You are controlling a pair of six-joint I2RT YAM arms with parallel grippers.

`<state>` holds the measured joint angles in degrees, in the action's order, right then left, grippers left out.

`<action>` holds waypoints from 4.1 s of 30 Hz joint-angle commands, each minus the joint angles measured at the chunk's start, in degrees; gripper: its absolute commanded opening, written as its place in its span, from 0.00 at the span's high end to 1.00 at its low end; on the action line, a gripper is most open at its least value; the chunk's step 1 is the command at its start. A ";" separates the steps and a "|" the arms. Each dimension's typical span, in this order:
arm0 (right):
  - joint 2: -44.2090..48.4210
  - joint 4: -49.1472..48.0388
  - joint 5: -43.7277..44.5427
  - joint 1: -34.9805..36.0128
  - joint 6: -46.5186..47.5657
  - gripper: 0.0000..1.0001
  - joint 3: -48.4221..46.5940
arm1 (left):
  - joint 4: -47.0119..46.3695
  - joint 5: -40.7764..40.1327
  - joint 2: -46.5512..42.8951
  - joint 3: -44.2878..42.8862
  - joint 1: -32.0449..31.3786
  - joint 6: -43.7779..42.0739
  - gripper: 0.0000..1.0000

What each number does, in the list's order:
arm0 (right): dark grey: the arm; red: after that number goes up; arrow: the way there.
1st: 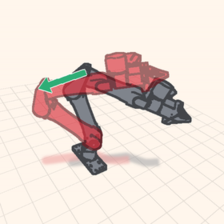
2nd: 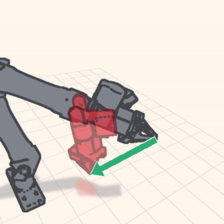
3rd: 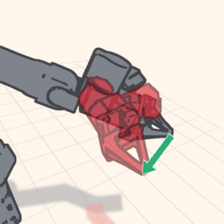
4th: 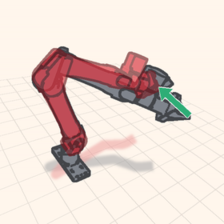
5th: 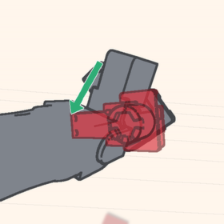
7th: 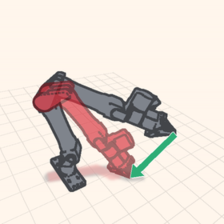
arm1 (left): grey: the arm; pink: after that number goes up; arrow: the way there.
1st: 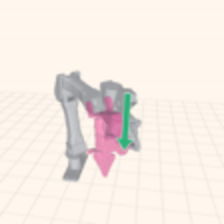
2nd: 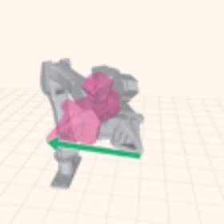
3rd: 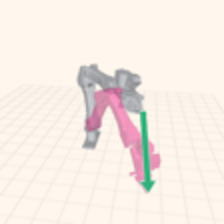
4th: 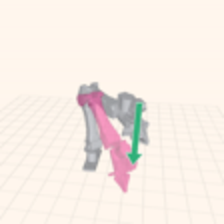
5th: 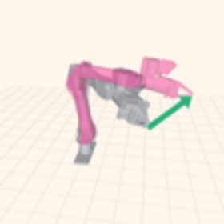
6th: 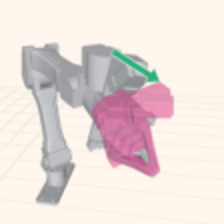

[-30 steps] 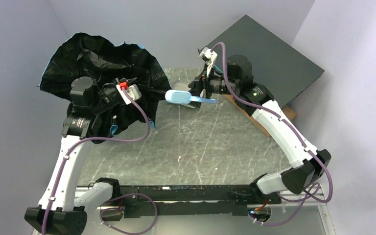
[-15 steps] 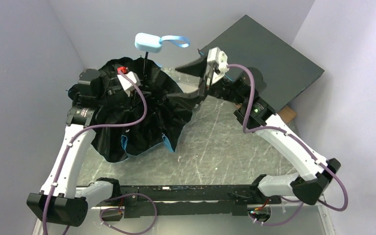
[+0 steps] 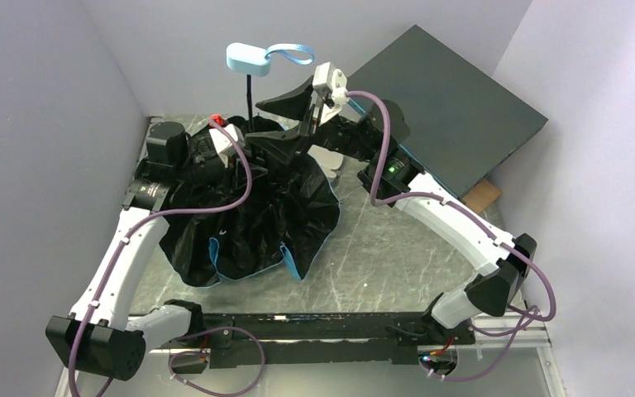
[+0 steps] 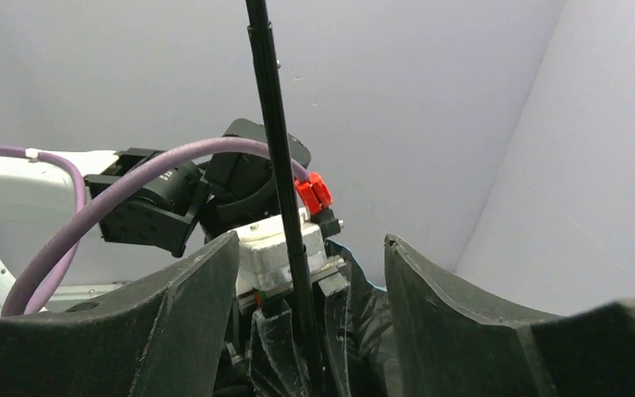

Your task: Open the umbrella

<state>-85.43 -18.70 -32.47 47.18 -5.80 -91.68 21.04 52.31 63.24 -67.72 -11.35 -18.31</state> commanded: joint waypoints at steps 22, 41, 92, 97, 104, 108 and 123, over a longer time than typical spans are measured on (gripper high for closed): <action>-2.63 -4.21 3.11 1.36 -1.84 1.00 -3.49 | -23.03 3.83 -6.19 13.47 2.74 10.12 0.41; -4.51 -4.21 5.31 1.35 -5.46 1.00 -10.87 | -27.59 -2.78 -2.08 20.45 -0.54 7.61 0.72; -5.85 -4.45 2.06 0.38 -12.37 1.00 -34.57 | -2.22 -7.69 11.75 16.60 14.12 -20.26 0.85; -4.51 -5.43 1.79 0.37 -13.03 1.00 -32.38 | -3.65 -9.31 12.47 14.79 14.17 -18.71 0.91; -5.44 -5.49 1.57 0.40 -13.52 1.00 -35.56 | 0.00 -14.50 17.74 16.00 14.41 -23.63 0.68; -4.60 -5.57 1.75 0.38 -13.97 1.00 -34.93 | -0.09 -16.22 18.66 15.99 14.55 -22.63 0.72; -1.20 -4.37 1.85 0.37 -11.73 1.00 -30.40 | -2.70 -15.98 14.63 13.53 16.50 -22.70 0.87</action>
<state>-103.72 5.45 -24.45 46.44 -9.02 -118.15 7.40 48.12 76.09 -55.16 2.02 -37.89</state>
